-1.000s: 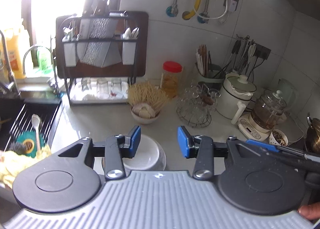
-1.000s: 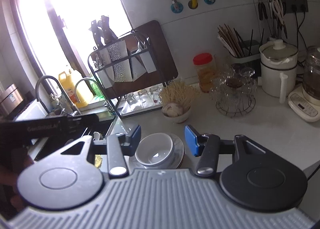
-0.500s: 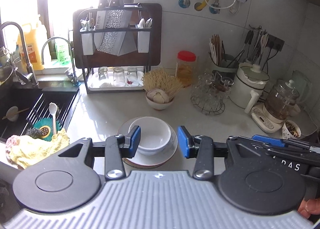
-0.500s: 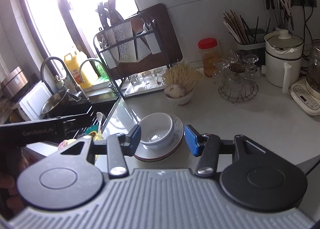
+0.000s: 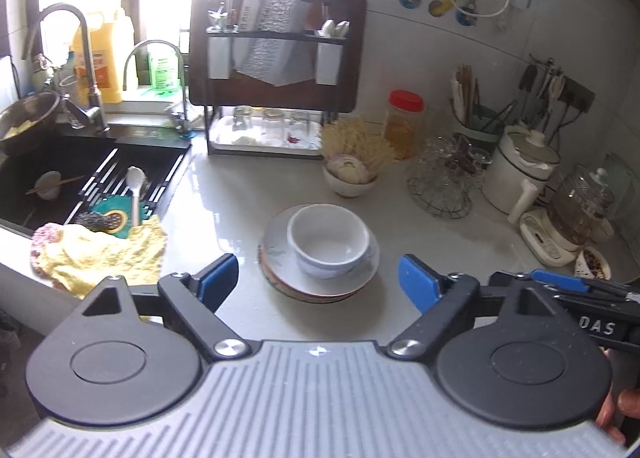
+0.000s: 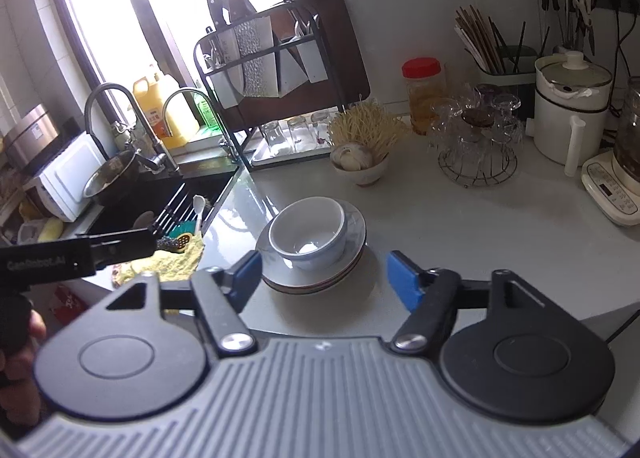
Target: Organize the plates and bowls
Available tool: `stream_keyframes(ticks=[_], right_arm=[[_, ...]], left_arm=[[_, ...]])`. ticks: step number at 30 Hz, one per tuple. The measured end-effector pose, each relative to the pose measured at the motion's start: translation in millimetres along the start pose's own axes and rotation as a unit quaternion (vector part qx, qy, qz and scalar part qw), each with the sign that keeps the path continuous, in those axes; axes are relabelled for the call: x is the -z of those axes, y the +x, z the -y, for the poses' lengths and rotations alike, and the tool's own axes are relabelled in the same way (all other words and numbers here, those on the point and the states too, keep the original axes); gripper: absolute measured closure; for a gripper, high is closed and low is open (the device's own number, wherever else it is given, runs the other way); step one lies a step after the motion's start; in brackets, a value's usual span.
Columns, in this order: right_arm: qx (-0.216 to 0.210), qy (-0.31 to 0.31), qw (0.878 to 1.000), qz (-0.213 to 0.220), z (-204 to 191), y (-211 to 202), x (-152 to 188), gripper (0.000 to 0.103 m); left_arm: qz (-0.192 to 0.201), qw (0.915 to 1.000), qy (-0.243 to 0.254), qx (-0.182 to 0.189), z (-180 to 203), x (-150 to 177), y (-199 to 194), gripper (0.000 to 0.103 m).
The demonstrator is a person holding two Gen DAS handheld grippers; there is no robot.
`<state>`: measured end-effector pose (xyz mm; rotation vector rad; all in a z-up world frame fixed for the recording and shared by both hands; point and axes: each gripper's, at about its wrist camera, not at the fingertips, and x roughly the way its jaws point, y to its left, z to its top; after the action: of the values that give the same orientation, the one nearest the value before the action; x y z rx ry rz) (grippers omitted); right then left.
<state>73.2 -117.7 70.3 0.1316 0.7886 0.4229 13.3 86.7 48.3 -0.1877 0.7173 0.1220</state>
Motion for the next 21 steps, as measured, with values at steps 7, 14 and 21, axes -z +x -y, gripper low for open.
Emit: stream_keyframes(ticks=[7, 14, 21], right_arm=[[0.0, -0.015, 1.0, 0.011, -8, -4, -1, 0.027], [0.006, -0.011, 1.0, 0.015, -11, -4, 2, 0.0], [0.014, -0.001, 1.0, 0.015, -13, -6, 6, 0.0]], left_arm=[[0.003, 0.9999, 0.009, -0.005, 0, -2, -7, 0.005], [-0.005, 0.9998, 0.011, -0.015, -1, -1, -4, 0.004], [-0.013, 0.9997, 0.016, -0.015, -2, 0, -4, 0.003]])
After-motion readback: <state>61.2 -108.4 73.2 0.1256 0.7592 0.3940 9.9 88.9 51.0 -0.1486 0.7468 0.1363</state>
